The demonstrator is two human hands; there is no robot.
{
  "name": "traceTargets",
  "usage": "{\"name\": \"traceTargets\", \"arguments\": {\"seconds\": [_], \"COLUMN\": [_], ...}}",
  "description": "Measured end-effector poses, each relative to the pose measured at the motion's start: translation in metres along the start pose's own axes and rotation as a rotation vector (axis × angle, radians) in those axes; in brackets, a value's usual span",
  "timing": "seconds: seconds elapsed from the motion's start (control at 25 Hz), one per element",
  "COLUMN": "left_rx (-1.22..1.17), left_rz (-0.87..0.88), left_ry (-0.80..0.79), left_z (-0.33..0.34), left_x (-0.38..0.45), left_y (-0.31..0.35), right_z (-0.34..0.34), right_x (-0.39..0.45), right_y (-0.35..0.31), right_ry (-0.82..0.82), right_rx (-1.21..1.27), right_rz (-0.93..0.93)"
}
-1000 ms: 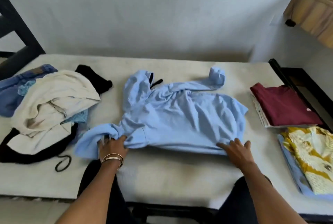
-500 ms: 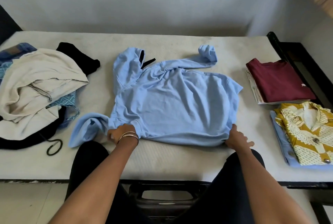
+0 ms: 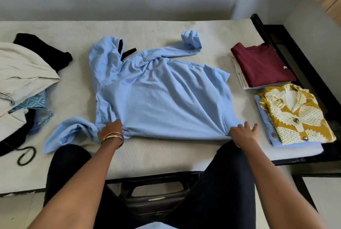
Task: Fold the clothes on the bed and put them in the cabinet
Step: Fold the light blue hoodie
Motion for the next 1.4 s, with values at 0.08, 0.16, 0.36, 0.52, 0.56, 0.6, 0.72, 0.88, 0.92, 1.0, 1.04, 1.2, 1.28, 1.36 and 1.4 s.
{"name": "traceTargets", "arguments": {"seconds": [0.08,0.16,0.36,0.52,0.56,0.6,0.72,0.88,0.92,1.0,1.04,1.2,1.28,1.36,1.4], "left_rx": [-0.131,-0.194,-0.258,-0.115,-0.079,-0.078,-0.166,-0.185,-0.135,-0.067,-0.074,-0.494,-0.554,-0.443,-0.368], "left_rz": [-0.094,-0.130,-0.268,-0.233,-0.207,-0.179,-0.241,-0.456,-0.421,-0.306,-0.244,-0.413,-0.515,-0.502,-0.500], "left_ry": [0.074,0.062,-0.013,-0.006,0.012,0.045,0.082,-0.113,-0.127,-0.105,-0.091,0.168,0.308,0.325,0.312], "left_z": [-0.011,-0.015,-0.003,-0.018,-0.023,-0.024,-0.014,0.003,0.002,0.003,0.003,-0.019,-0.038,-0.045,-0.044], "left_x": [0.000,0.002,0.008,0.023,0.028,0.034,0.040,0.034,0.037,0.043,0.045,0.040,0.032,0.024,0.018], "left_y": [-0.011,-0.018,-0.037,-0.037,-0.036,-0.034,-0.039,-0.057,-0.059,-0.060,-0.061,-0.102,-0.117,-0.118,-0.115], "right_z": [-0.012,-0.042,-0.045,-0.019,-0.021,-0.025,-0.042,-0.053,-0.053,-0.047,-0.043,-0.032,-0.030,-0.033,-0.033], "right_x": [-0.001,0.005,-0.005,-0.019,-0.017,-0.014,0.001,0.008,0.008,0.004,0.001,-0.006,-0.008,-0.017,-0.023], "right_y": [-0.022,-0.052,-0.164,-0.202,-0.208,-0.212,-0.216,-0.242,-0.251,-0.266,-0.270,-0.268,-0.264,-0.263,-0.264], "right_ry": [-0.009,0.118,0.065,-0.139,-0.159,-0.138,0.069,0.147,0.133,0.074,0.062,0.067,0.075,0.097,0.120], "right_rx": [-0.018,0.075,0.530,0.562,0.624,0.700,0.929,1.026,1.045,0.970,0.902,0.920,1.011,0.988,0.905], "right_rz": [0.044,-0.005,-0.466,-0.568,-0.572,-0.566,-0.439,-0.396,-0.390,-0.368,-0.356,-0.354,-0.359,-0.380,-0.413]}}
Point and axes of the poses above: each hand's wrist, its own x-axis towards the middle knuckle, its own z-axis out of the palm, y = z × x, the point moved 8 cm from there along x, towards the middle knuckle, and after that the axes turned 6 degrees about y, right-handed, at the moved point
